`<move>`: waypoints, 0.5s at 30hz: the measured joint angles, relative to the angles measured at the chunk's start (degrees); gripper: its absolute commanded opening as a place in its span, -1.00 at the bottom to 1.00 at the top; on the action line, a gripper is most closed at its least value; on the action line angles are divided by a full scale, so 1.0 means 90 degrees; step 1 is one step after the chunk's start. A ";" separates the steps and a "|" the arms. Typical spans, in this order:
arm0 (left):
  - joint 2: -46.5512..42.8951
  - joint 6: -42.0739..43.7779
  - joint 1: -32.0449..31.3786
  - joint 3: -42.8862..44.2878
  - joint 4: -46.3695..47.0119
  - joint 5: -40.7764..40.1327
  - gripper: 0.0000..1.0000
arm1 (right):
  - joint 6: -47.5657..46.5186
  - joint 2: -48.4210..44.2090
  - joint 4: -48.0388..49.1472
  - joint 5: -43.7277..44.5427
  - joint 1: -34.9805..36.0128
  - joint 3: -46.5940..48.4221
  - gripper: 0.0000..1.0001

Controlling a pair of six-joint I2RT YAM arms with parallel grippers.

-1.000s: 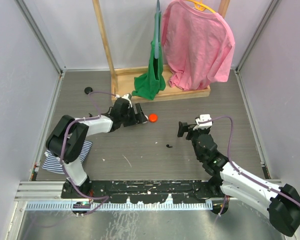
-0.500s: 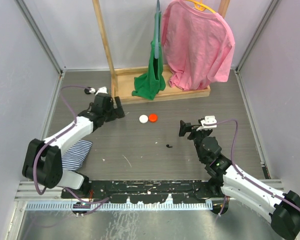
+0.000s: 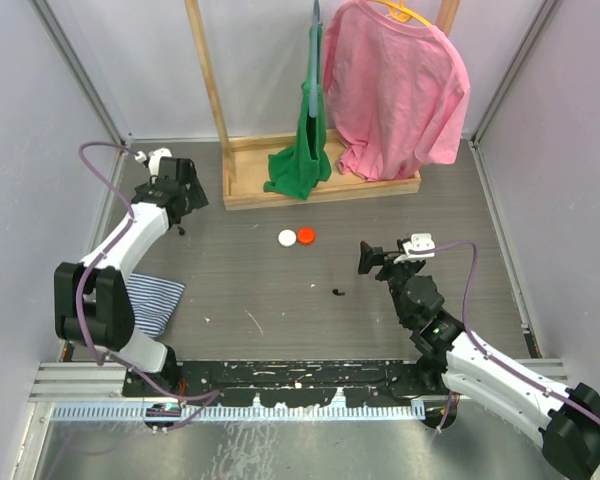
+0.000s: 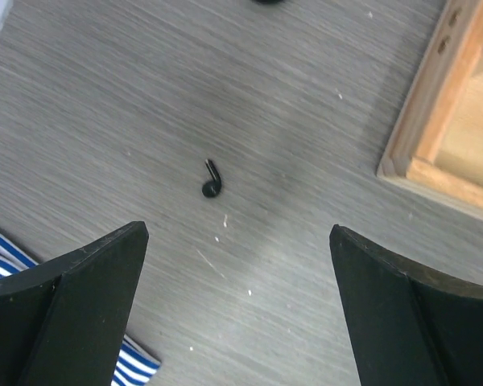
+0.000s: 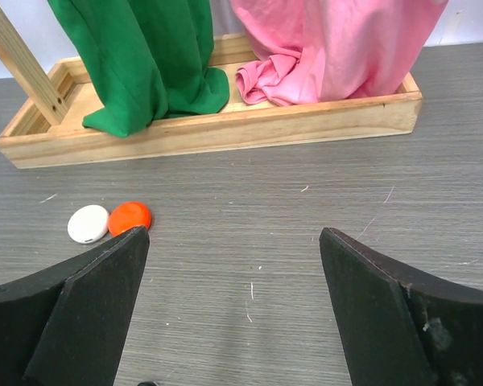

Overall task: Insert the wireless bluetooth earbuds into the charging case
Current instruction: Move the charging case to the center of the board.

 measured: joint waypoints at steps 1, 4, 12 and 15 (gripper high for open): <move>0.0124 0.0063 0.0070 0.0109 0.0000 0.0005 0.96 | 0.0000 0.0002 0.0000 0.0000 0.0000 -0.0002 0.87; 0.0510 0.0214 0.0323 0.0432 -0.0002 0.0041 0.96 | 0.0000 0.0022 0.0000 -0.0002 0.0000 -0.0015 0.86; 0.2018 0.0624 0.0763 0.1860 0.0044 0.0542 0.92 | 0.0002 0.0090 -0.0022 -0.0056 0.0000 -0.0015 0.87; 0.2548 0.0724 0.0903 0.2242 0.0070 0.0889 0.83 | 0.0000 0.0114 -0.0012 -0.0056 0.0000 -0.0015 0.87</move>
